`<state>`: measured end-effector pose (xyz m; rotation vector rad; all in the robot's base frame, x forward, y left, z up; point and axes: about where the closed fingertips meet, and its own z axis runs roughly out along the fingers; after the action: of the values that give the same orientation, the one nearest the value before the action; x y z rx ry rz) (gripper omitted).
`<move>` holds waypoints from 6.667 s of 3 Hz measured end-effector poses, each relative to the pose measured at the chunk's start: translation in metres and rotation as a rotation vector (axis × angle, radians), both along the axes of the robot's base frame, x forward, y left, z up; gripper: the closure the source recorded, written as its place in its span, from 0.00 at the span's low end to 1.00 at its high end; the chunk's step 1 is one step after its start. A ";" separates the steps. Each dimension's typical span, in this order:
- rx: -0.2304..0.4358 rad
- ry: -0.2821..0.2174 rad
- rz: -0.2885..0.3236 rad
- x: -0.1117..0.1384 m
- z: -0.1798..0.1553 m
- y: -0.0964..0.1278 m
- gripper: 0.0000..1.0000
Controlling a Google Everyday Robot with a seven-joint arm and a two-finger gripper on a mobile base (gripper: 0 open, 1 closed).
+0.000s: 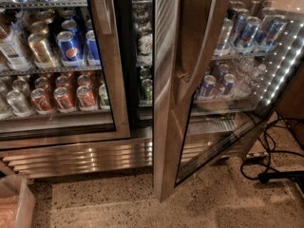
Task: Open right fridge door
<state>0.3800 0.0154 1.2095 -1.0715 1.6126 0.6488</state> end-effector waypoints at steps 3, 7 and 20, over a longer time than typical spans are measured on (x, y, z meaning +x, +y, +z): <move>0.000 0.000 0.000 0.000 0.000 0.000 1.00; -0.035 -0.034 0.048 0.015 0.007 -0.001 1.00; -0.089 -0.183 0.169 -0.039 0.109 0.020 1.00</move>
Offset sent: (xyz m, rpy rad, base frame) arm 0.0000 0.0000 0.0000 0.0000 0.0000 0.0000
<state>0.3409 0.0358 1.3184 -1.3048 1.4144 0.5752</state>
